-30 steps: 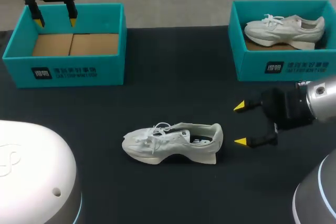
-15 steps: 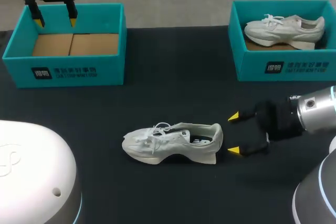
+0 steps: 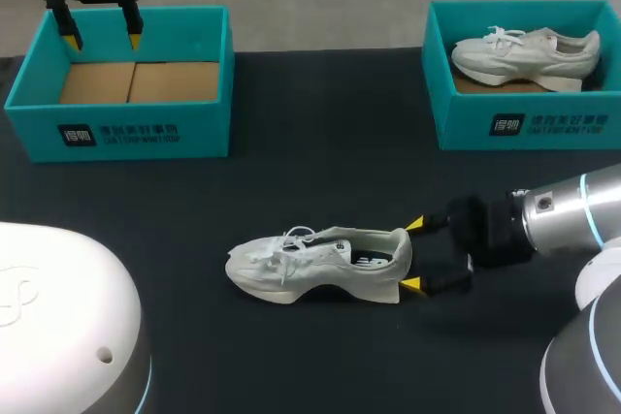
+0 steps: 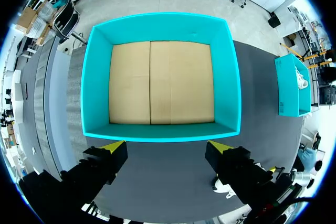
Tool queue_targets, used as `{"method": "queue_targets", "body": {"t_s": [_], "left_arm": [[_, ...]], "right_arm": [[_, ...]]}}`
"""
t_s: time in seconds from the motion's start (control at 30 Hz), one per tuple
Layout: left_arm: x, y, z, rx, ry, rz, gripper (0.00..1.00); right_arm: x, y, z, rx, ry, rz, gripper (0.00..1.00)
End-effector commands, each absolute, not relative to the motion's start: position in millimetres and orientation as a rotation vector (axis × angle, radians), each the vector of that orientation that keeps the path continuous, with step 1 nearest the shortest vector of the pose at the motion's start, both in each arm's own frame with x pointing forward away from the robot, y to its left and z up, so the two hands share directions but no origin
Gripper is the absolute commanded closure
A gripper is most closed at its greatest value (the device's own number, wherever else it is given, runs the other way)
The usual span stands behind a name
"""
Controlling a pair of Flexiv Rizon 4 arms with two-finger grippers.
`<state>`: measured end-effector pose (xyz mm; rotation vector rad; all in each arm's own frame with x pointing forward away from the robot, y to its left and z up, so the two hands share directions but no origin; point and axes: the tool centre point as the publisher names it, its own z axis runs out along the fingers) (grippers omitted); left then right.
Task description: Take the shoe out of the shoebox, open the shoe tongue, remove and reinsert the insole, then place the shoe into the shoebox
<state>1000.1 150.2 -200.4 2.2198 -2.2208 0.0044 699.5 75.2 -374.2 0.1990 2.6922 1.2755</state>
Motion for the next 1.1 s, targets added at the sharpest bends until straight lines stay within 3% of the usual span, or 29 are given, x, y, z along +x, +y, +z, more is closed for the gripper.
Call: {"method": "queue_targets", "body": {"t_s": [0.03,1.1], "left_arm": [[1000,150,-200,2.22,-2.221,0.002,0.0],[1000,150,-200,2.22,-2.221,0.002,0.0]], "right_arm": [[703,86,-384,0.2,2.695,1.29,0.0],[712,124,-417,0.203,2.711,1.346,0.0]]}}
